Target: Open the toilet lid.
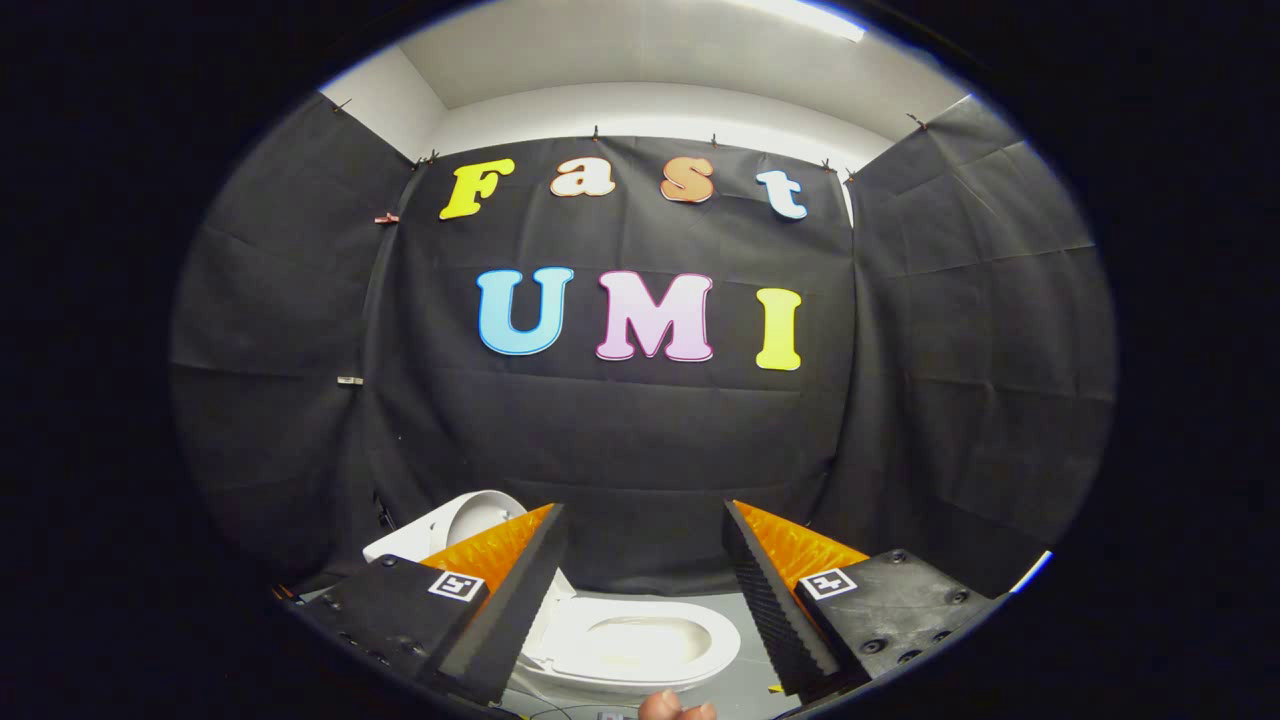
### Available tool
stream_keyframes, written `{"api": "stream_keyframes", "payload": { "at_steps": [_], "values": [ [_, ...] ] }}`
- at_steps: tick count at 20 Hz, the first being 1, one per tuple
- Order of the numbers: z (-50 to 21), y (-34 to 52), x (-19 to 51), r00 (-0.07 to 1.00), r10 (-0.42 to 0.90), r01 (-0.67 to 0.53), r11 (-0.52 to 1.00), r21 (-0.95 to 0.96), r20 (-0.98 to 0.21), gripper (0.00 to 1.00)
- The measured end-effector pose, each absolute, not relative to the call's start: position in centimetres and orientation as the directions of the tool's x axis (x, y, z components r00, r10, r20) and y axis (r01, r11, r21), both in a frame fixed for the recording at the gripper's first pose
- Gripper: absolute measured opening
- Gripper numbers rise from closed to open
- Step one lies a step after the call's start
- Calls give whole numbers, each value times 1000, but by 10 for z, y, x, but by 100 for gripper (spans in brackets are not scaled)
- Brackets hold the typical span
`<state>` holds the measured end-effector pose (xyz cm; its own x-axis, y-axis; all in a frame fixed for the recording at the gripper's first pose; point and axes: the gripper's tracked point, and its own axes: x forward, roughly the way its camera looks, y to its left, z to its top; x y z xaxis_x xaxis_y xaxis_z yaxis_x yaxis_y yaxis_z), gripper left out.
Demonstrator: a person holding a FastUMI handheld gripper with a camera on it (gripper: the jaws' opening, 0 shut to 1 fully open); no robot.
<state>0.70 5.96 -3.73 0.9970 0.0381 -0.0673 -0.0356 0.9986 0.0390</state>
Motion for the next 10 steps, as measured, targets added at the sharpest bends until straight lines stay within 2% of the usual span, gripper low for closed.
{"api": "stream_keyframes", "payload": {
  "at_steps": [10],
  "values": [
    [-47, 17, 7, 999, -39, 40, 999, 30, -36, 98]
  ]
}}
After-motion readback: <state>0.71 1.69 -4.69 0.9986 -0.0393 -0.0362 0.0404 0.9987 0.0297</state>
